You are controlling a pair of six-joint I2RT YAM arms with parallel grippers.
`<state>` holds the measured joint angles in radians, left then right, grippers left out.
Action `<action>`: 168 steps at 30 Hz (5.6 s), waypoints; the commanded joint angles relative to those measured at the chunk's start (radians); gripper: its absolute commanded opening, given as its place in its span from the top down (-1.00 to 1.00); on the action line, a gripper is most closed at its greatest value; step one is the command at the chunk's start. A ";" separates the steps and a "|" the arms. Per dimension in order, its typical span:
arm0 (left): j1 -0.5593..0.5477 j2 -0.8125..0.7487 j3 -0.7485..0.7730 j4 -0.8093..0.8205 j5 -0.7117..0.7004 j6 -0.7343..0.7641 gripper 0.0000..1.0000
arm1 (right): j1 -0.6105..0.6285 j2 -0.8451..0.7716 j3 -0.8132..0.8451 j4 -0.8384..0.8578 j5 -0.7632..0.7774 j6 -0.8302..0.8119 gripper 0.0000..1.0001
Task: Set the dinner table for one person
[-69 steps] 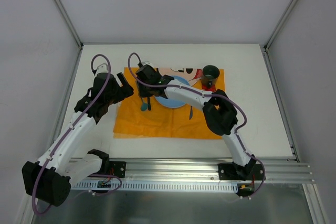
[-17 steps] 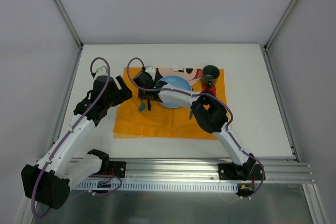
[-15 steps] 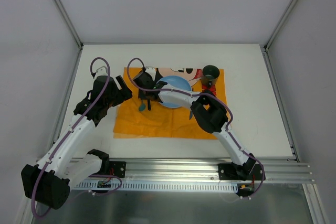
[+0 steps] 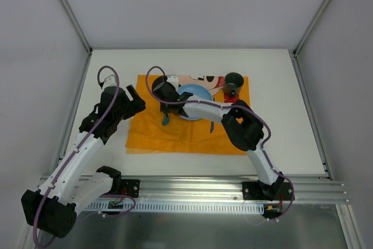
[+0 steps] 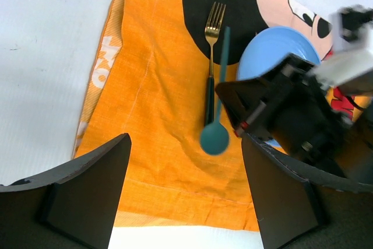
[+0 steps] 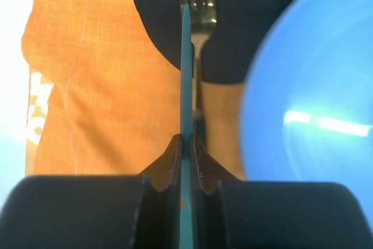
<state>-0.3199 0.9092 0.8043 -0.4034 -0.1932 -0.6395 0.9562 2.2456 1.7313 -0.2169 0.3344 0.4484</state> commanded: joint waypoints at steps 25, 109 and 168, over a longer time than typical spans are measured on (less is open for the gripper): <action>0.002 -0.053 -0.030 0.028 0.008 -0.025 -0.52 | 0.102 -1.012 -0.701 -0.105 0.351 -0.056 0.99; -0.199 0.237 -0.140 0.580 0.749 -0.080 -0.43 | -0.203 -1.120 -0.931 -0.283 0.548 0.591 -0.99; -0.564 0.557 0.041 0.634 0.342 -0.404 -0.34 | -0.540 -0.936 -0.963 -0.107 -0.402 -0.146 0.06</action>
<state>-0.8768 1.5105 0.8570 0.2047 0.1703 -1.0370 0.4164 1.3048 0.7300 -0.3115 -0.0853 0.3229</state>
